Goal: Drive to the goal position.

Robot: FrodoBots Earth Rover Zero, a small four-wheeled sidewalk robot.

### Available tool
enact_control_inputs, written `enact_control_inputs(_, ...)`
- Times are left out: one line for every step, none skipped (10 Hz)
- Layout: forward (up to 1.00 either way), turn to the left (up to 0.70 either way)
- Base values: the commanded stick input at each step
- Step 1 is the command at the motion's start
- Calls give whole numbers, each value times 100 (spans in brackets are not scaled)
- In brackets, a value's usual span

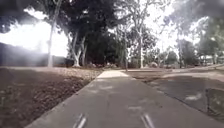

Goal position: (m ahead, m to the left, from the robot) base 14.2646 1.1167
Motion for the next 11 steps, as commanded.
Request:
enact_control_inputs(70, 0)
enact_control_inputs(70, 0)
enact_control_inputs(70, 0)
enact_control_inputs(70, 0)
enact_control_inputs(70, 0)
enact_control_inputs(70, 0)
enact_control_inputs(70, 0)
enact_control_inputs(70, 0)
enact_control_inputs(70, 0)
enact_control_inputs(70, -27)
enact_control_inputs(70, -32)
